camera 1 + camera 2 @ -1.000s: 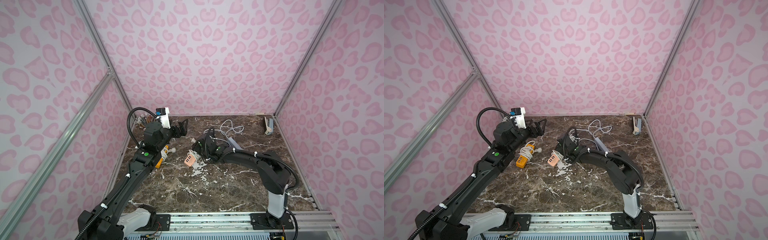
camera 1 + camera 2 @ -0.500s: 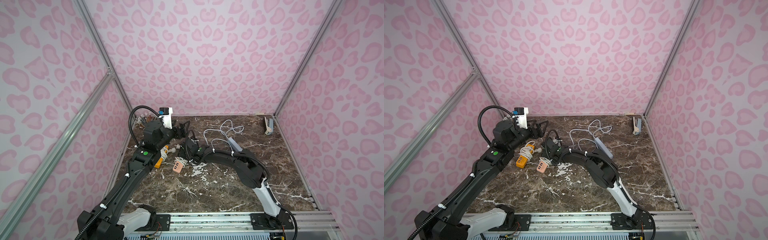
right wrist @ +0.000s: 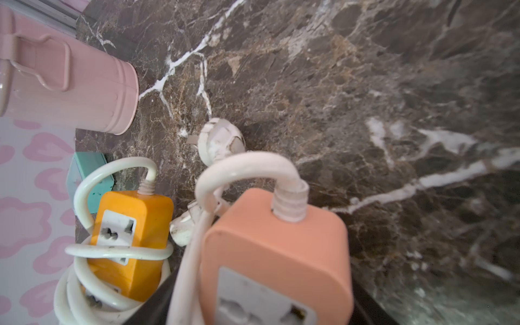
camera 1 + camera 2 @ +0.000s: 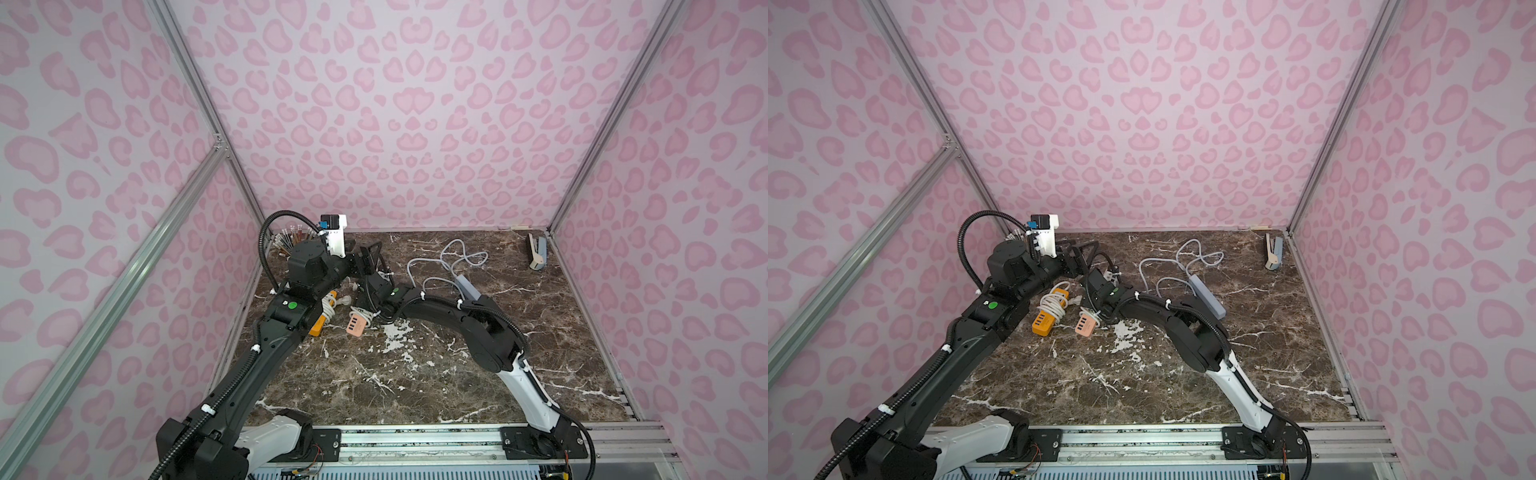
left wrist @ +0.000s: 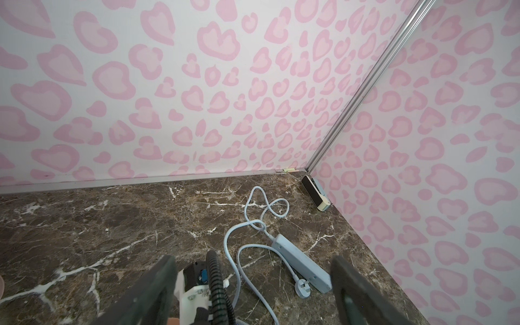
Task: Wrap the cord around the power strip
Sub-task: Place the power strip at the center of the board.
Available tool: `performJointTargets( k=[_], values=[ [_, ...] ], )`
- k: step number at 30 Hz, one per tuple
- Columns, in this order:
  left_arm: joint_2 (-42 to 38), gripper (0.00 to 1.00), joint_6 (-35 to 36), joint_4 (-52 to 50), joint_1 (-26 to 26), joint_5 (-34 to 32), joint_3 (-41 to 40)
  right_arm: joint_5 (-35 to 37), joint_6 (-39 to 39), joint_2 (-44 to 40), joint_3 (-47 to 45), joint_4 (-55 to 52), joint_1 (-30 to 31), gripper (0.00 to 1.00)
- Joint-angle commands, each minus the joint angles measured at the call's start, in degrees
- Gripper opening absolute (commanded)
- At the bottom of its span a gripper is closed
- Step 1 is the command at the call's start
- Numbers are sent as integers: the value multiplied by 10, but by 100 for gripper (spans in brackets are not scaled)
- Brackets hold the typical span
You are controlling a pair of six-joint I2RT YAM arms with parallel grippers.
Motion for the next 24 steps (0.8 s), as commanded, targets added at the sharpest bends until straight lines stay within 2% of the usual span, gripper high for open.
performJointTargets(
  k=[1,9,24],
  values=[
    [3,87,-1,23,0,7,4,3,-15,-6,3,-29,2,79],
    [5,86,-5,29,0,13,-1,4,-22,-30,2,-20,1,88],
    [3,85,-5,30,1,16,-3,26,-23,-103,-37,-11,-4,89]
  ],
)
